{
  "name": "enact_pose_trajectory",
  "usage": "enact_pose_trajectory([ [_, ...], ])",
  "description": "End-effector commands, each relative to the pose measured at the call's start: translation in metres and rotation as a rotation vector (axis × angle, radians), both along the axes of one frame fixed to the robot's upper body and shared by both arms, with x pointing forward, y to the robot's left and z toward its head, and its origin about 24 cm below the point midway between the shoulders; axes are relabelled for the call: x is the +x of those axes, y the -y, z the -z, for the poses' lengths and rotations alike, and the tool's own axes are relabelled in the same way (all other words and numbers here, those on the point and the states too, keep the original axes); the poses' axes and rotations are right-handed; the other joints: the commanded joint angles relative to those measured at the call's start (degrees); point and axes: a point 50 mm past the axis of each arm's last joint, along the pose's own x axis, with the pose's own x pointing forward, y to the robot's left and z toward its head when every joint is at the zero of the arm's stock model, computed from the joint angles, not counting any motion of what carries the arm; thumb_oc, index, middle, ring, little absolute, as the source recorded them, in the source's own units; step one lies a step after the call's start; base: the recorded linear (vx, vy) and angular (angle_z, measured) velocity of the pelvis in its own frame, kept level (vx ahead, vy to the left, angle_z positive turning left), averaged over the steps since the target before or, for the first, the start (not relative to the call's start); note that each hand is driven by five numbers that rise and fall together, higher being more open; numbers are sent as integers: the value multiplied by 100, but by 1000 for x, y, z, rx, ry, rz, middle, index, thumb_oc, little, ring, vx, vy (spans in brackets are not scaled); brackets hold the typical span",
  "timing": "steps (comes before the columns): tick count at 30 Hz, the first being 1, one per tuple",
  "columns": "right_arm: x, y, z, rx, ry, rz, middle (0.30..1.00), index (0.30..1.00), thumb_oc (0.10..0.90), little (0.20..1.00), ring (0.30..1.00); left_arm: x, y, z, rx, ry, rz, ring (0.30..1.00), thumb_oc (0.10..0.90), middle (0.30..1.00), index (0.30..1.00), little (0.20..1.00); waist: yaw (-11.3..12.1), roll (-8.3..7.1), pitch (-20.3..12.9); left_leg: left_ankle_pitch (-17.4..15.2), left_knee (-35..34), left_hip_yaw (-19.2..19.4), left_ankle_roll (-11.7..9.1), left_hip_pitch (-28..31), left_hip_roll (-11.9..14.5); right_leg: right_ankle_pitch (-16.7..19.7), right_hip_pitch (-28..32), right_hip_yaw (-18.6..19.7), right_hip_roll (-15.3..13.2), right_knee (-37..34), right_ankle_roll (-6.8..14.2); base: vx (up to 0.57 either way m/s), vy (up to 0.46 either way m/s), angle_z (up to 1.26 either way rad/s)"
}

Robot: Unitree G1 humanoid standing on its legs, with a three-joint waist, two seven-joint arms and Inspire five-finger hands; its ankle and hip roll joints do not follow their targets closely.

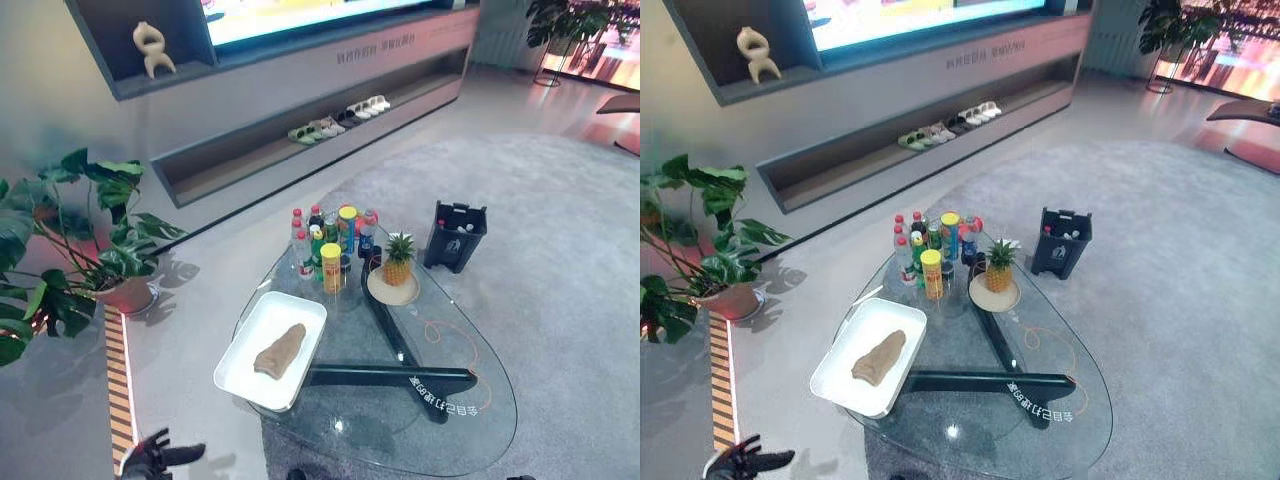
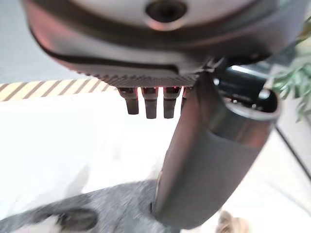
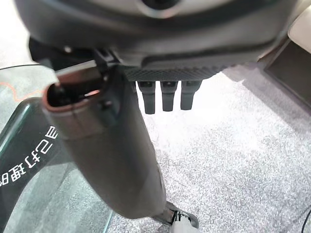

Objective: Wipe the table with a cloth and put it in the basket.

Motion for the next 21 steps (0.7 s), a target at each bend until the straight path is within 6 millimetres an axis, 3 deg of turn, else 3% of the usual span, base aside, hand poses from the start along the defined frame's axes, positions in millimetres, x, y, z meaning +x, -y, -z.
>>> enact_pose_trajectory([
  [1, 9, 8, -5, -51, -29, -48, 900, 900, 800, 900, 900, 31, -10, -12, 49, 40, 79, 900, 800, 900, 900, 900, 74, -81, 195, -464, 38, 74, -24, 269, -19, 106, 56, -313, -137, 29, 137, 0, 0, 0],
  [10, 5, 0, -1, -2, -94, -96, 900, 900, 800, 900, 900, -6, 17, 12, -78, -230, 187, 900, 800, 900, 900, 900, 48, -113, 175, -475, 38, 108, -38, 268, 8, 139, 27, -341, -157, 28, 183, 0, 0, 0],
  [21, 9, -15, 5, 42, -126, -170, 900, 900, 800, 900, 900, -13, 33, 19, -148, -314, 208, 900, 800, 900, 900, 900, 36, -175, 179, -461, 38, 168, -57, 245, 50, 175, -26, -381, -184, 28, 202, 0, 0, 0],
])
